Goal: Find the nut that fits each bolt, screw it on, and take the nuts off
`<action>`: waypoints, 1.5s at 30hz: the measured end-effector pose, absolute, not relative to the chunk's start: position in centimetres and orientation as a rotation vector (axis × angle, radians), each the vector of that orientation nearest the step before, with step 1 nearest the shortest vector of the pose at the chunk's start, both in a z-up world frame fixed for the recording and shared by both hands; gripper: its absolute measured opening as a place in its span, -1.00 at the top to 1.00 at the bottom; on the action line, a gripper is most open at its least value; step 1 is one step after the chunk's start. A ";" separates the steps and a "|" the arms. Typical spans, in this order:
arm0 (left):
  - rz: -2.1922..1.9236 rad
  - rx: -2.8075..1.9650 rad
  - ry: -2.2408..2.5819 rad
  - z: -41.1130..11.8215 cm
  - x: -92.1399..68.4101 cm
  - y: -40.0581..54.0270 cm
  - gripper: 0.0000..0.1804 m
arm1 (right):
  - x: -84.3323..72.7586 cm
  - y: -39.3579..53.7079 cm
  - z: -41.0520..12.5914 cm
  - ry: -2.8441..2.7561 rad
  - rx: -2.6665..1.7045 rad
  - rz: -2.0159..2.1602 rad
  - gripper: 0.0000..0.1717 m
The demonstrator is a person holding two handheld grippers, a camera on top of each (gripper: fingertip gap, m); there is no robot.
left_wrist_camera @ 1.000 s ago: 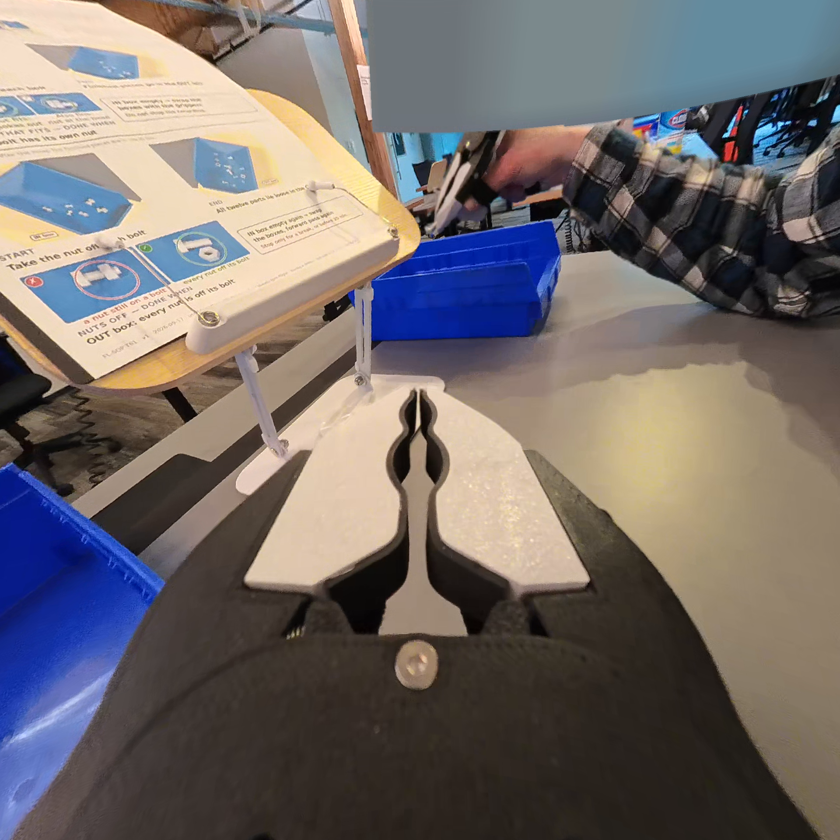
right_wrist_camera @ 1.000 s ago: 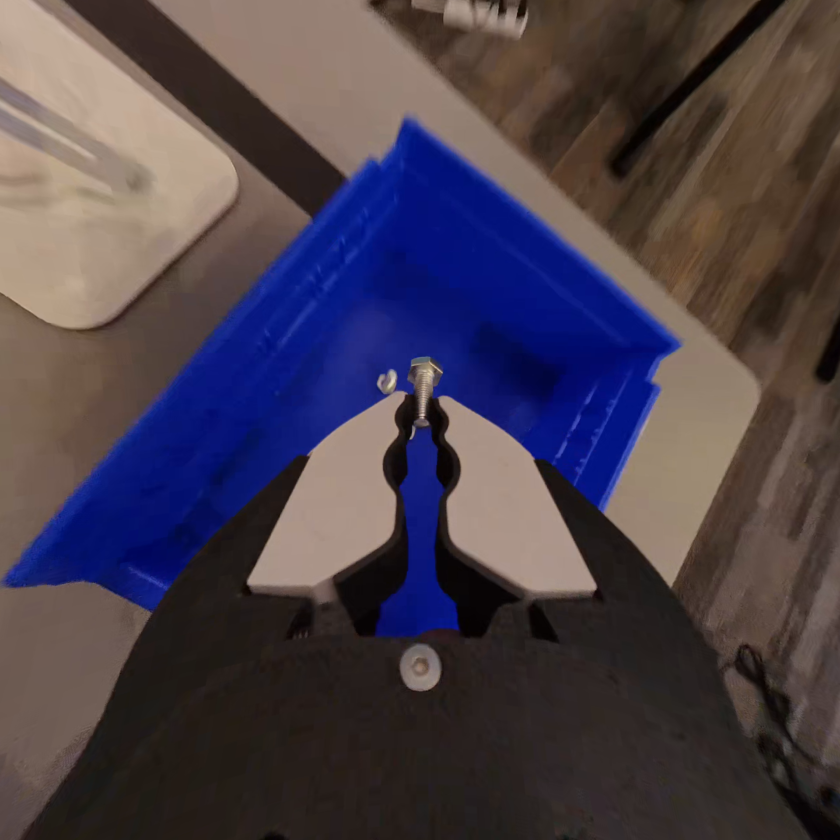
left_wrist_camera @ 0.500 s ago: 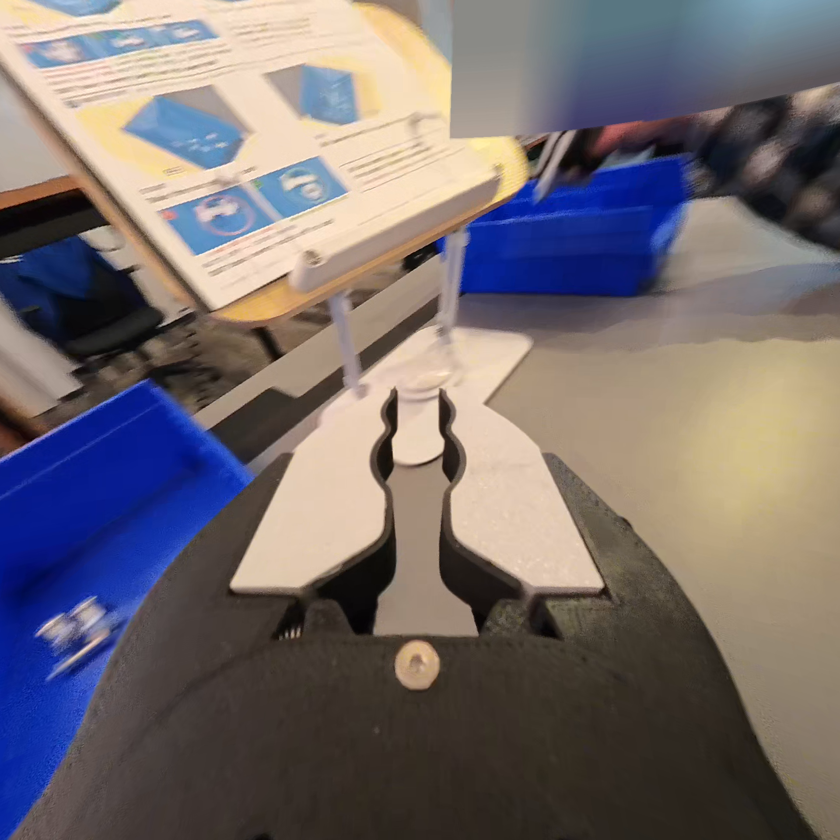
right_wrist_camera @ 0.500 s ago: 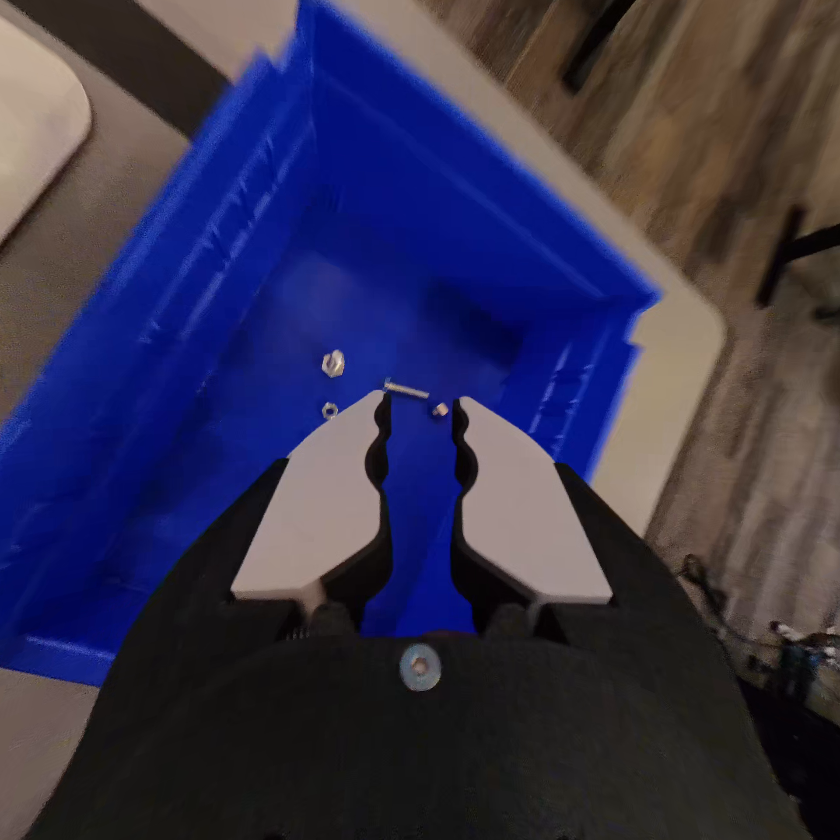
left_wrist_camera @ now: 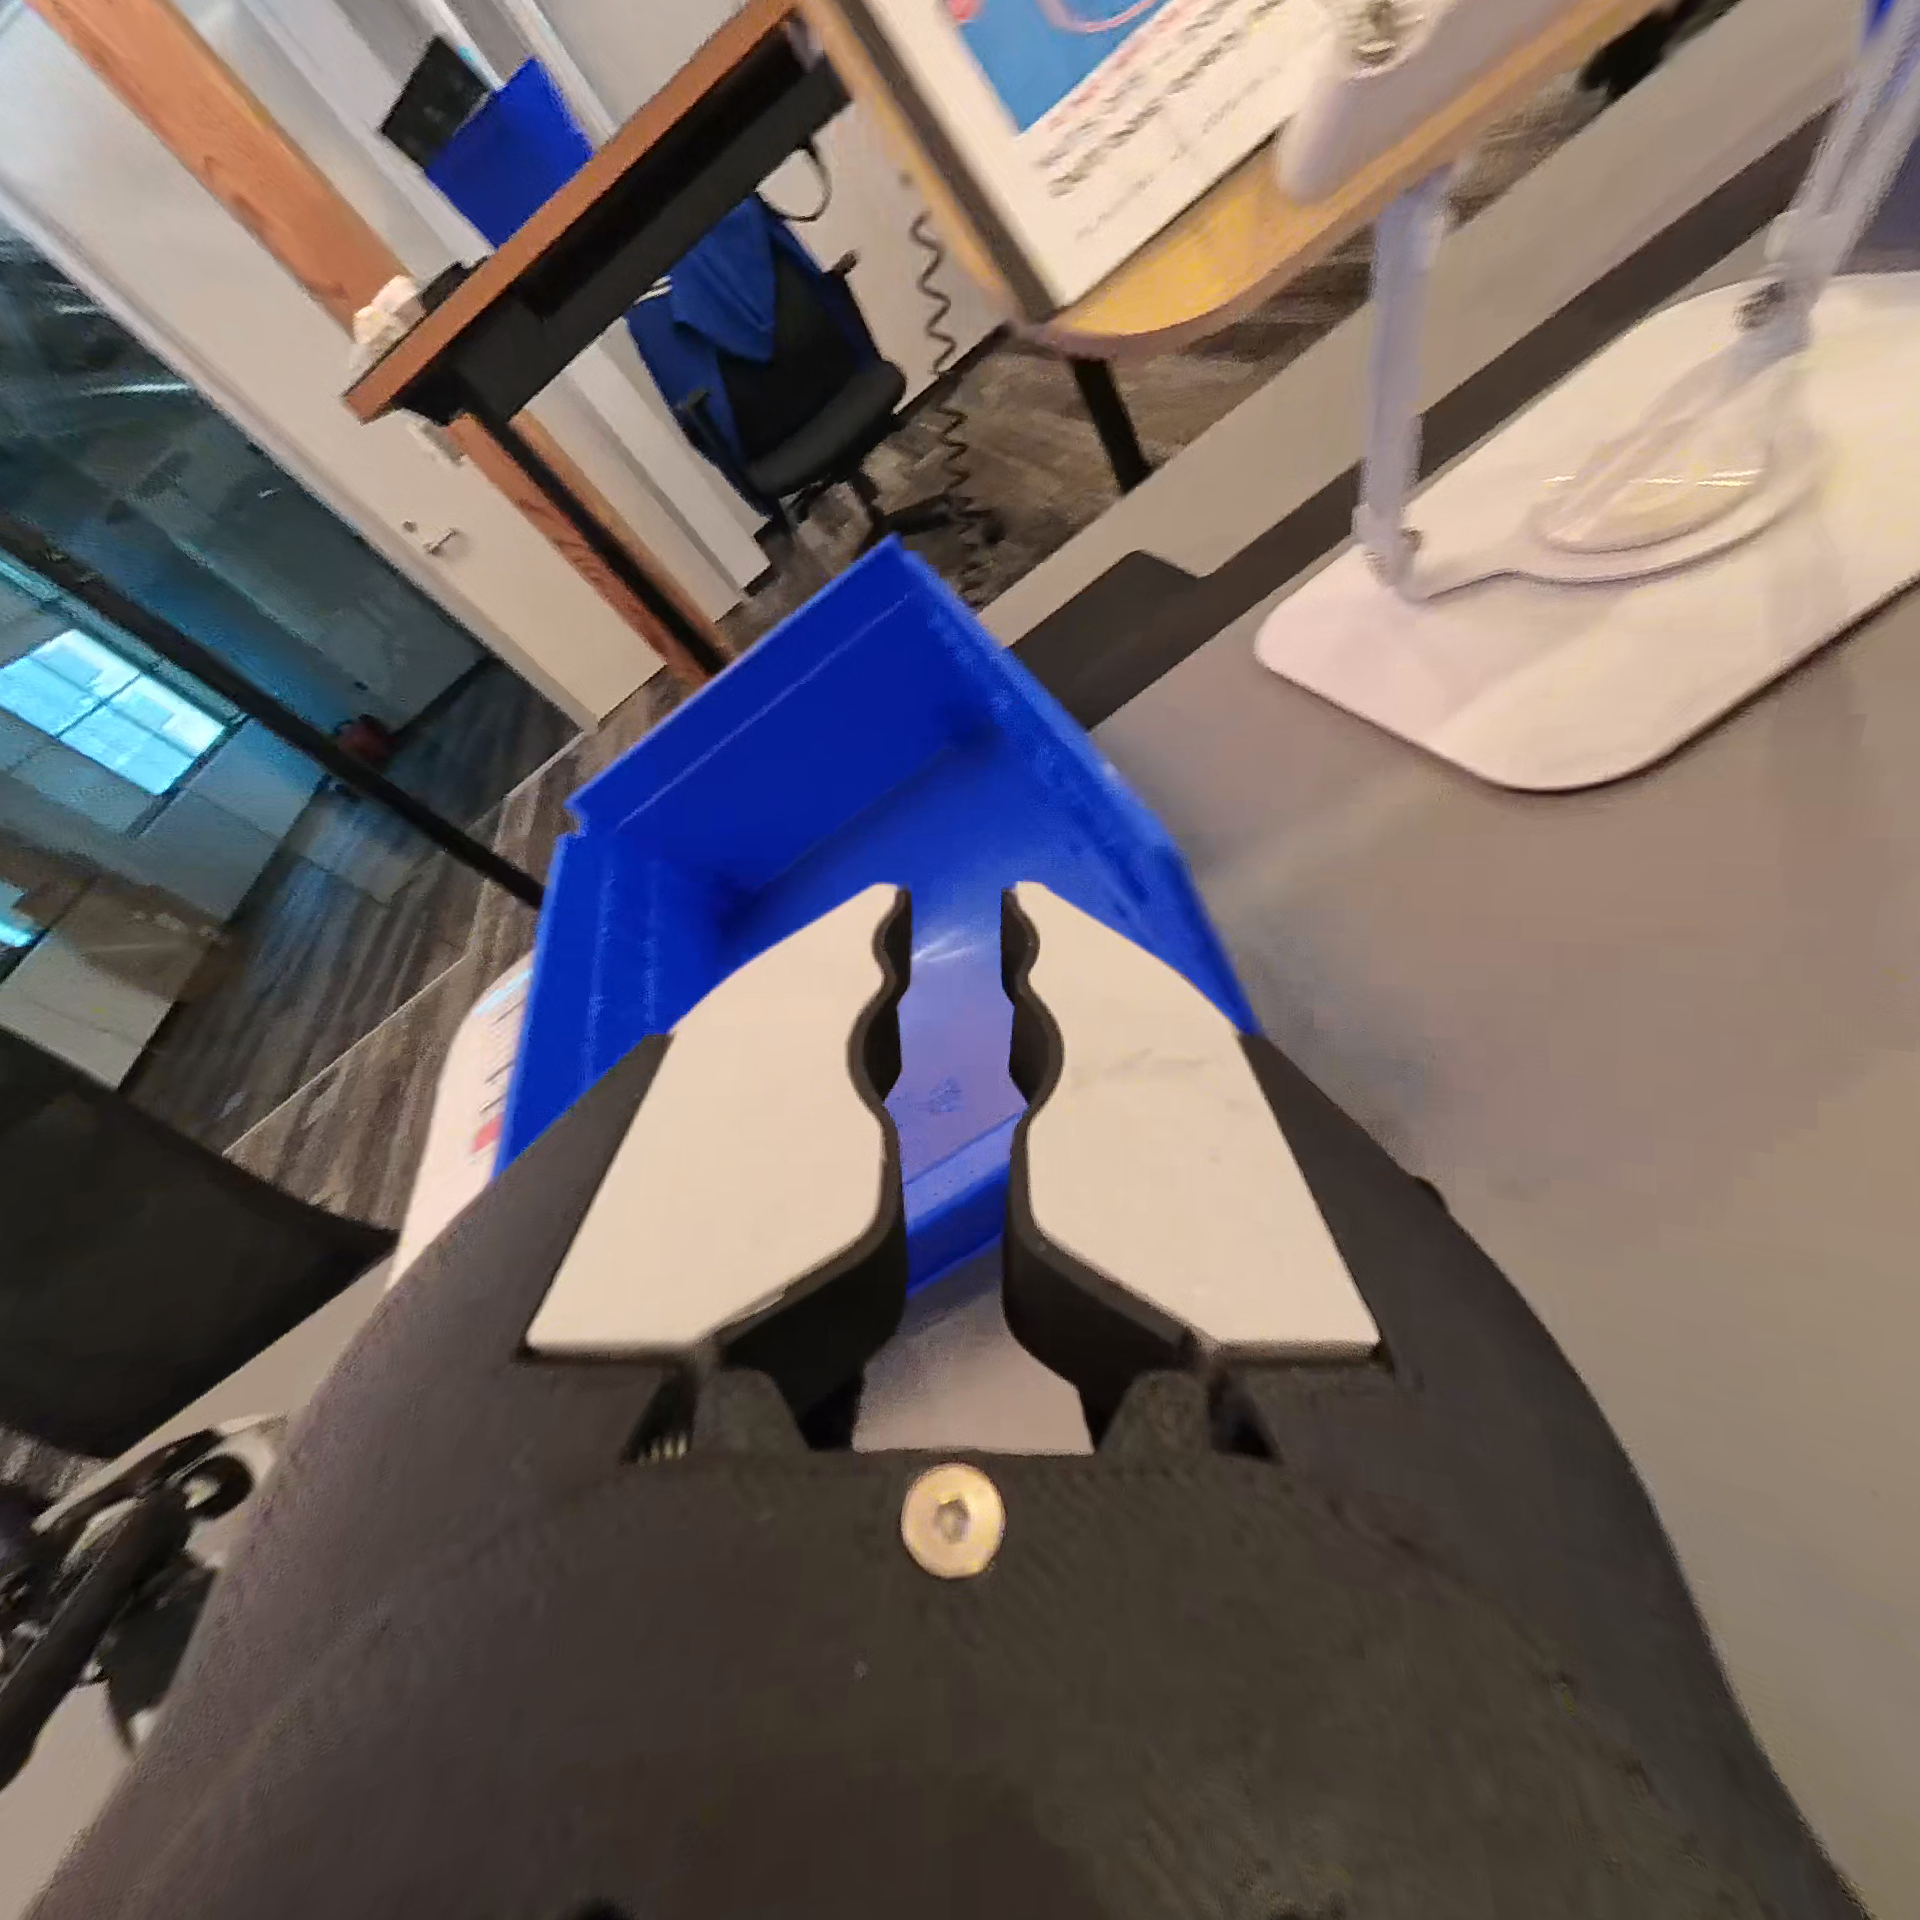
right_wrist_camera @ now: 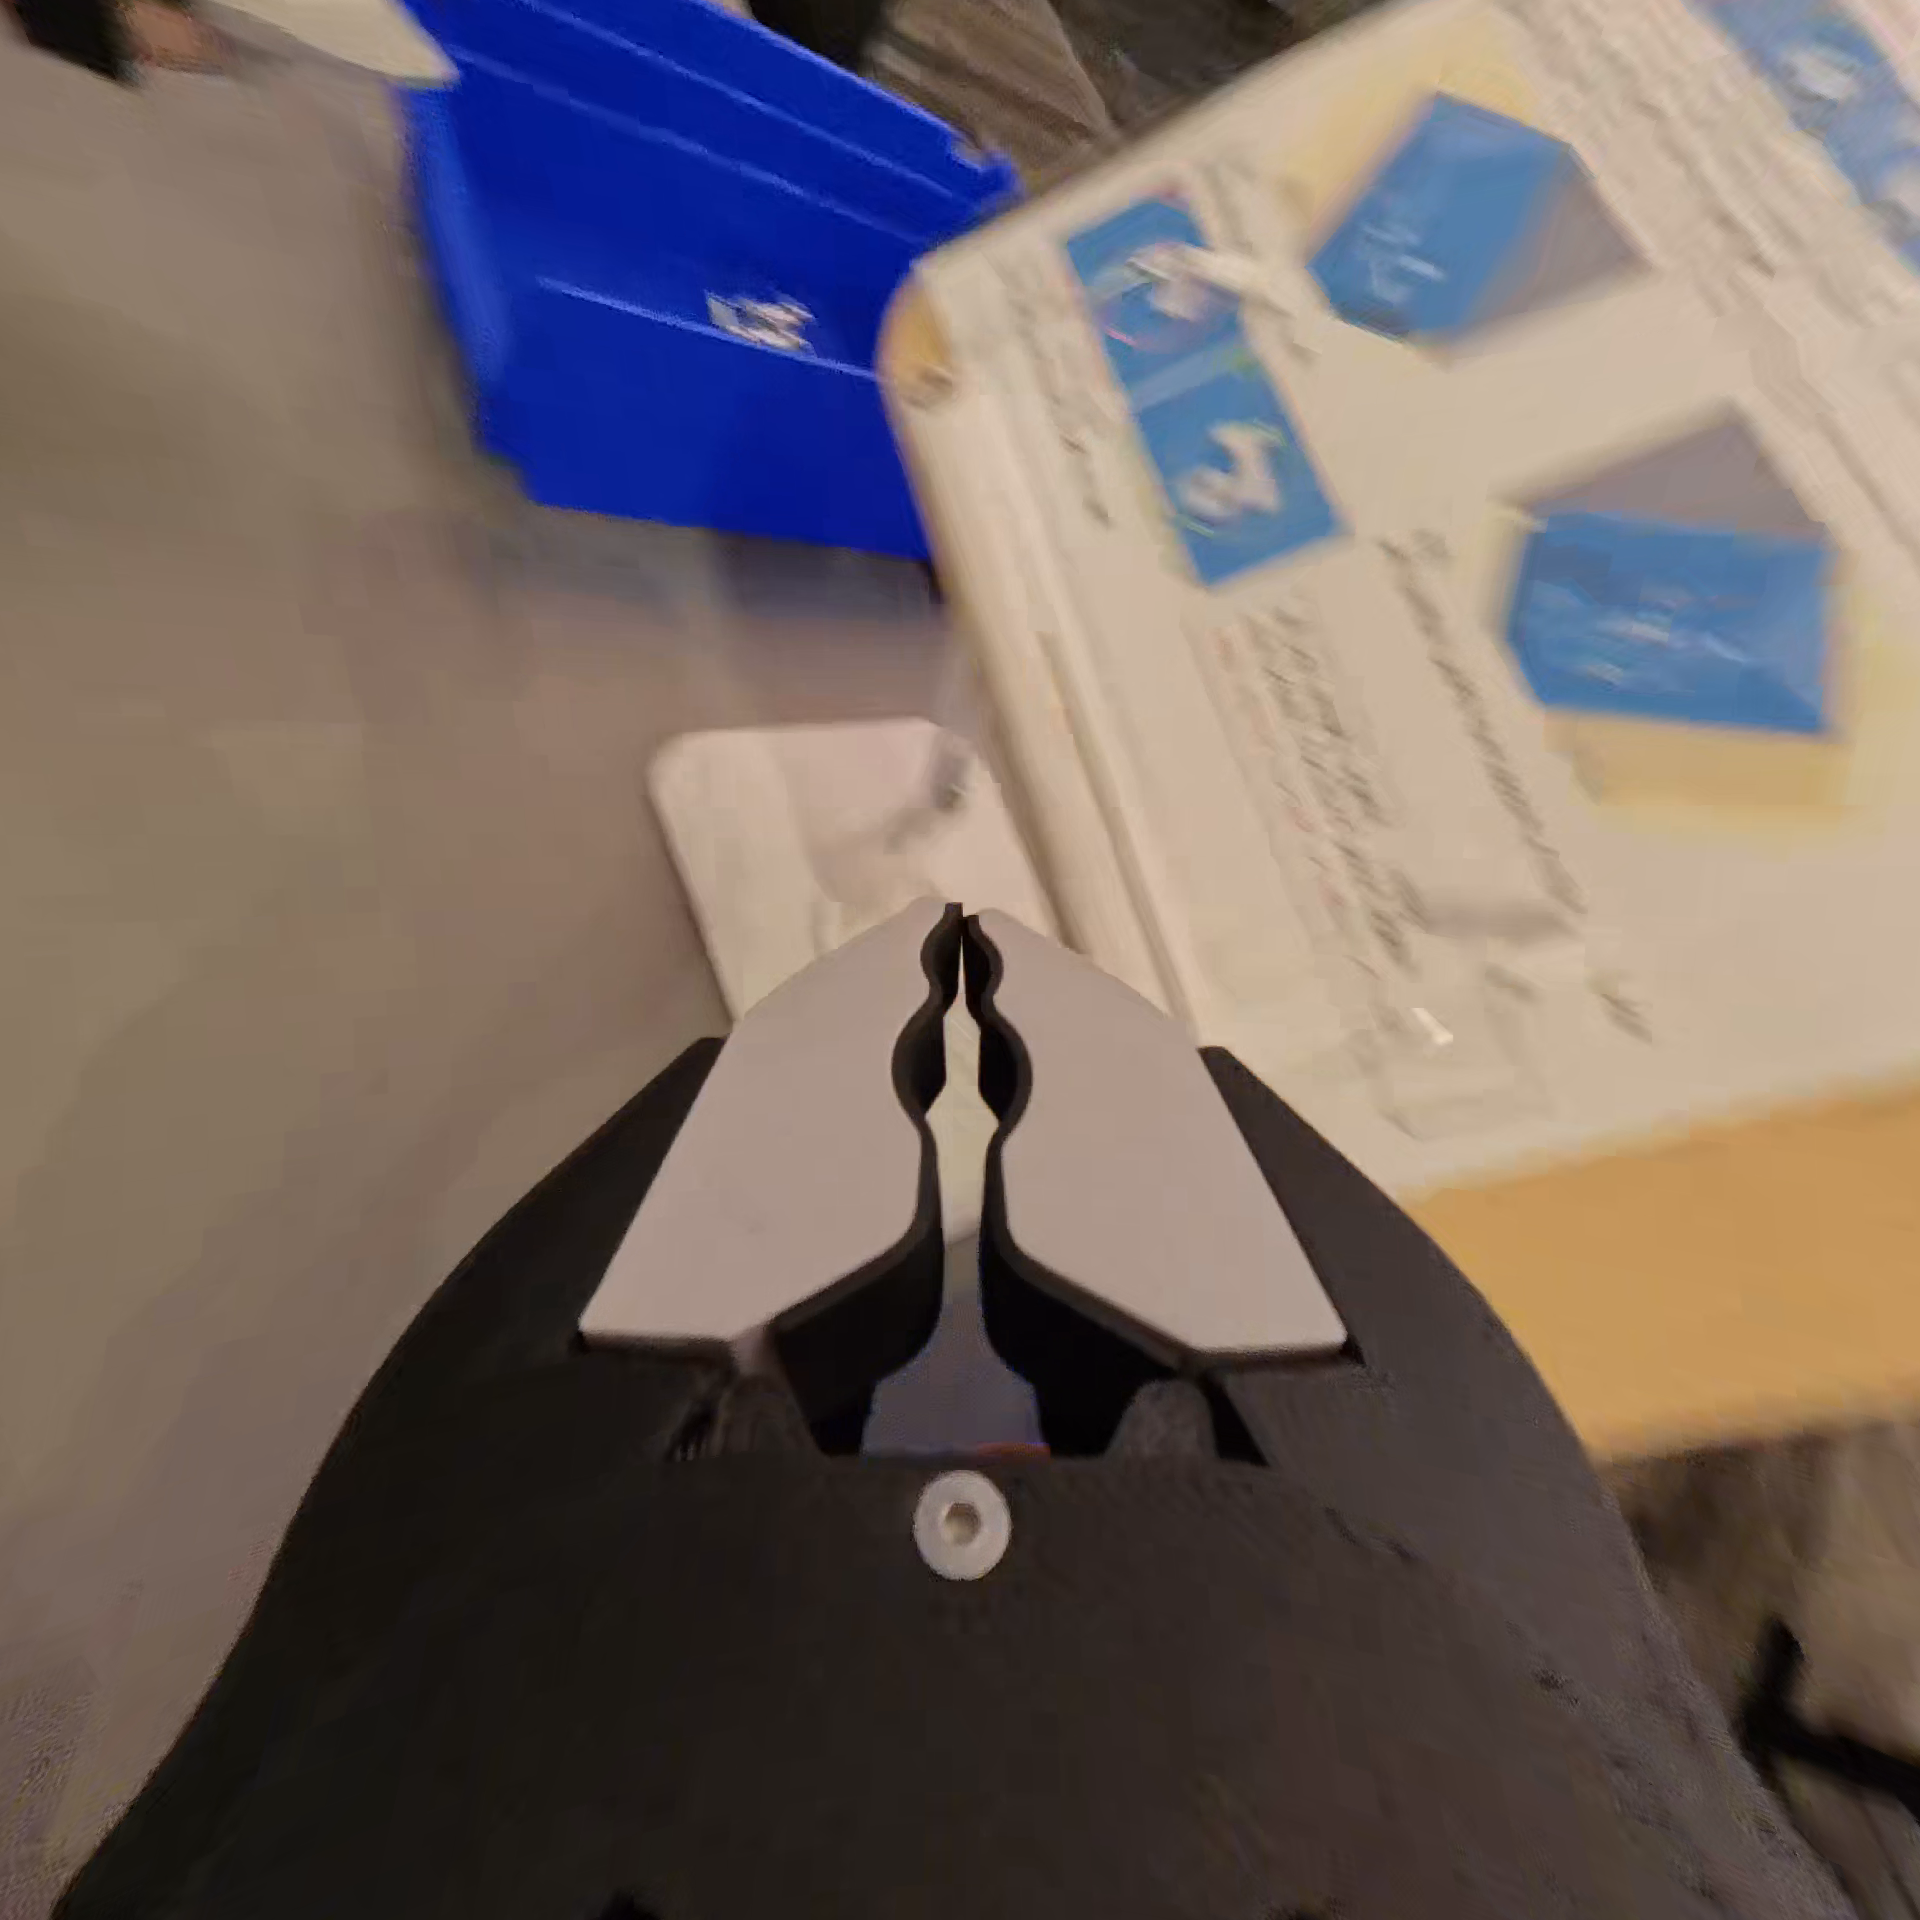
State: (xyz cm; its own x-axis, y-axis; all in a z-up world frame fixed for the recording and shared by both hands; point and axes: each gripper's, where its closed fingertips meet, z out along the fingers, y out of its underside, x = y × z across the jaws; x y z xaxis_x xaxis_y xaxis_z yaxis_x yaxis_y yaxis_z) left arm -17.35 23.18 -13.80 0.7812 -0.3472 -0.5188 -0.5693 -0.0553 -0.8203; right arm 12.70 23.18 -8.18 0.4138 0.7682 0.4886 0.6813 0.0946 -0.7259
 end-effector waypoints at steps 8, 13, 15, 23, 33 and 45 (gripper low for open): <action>0.145 -1.902 0.826 -12.2 -20.5 28.8 0.77 | 0.6 17.5 -19.7 -1.550 -1.538 0.458 1.00; 0.070 -2.102 0.888 -14.5 -19.7 34.3 0.67 | -0.2 16.3 -21.9 -1.576 -1.512 0.511 1.00; 0.029 -2.227 0.868 -16.5 -19.8 35.8 0.64 | 0.1 16.3 -22.5 -1.572 -1.535 0.544 1.00; 0.065 -2.512 0.741 -22.1 -22.4 38.4 0.71 | 0.5 16.8 -24.4 -1.577 -1.614 0.623 1.00; 0.197 -2.648 0.711 -25.6 -24.3 38.7 0.69 | 0.6 16.5 -24.9 -1.616 -1.608 0.599 1.00; 0.254 -2.592 0.756 -26.8 -24.9 40.1 0.82 | 0.5 16.4 -25.2 -1.638 -1.604 0.591 1.00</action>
State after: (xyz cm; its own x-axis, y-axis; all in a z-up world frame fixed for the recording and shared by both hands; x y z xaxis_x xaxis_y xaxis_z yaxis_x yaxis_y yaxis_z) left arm -24.93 40.09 -26.78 0.8350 -0.4694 -0.2870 -0.5475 -0.7608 -0.3485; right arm 0.55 16.39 -25.16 0.0725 0.9784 0.1935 0.6294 0.1056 -0.7699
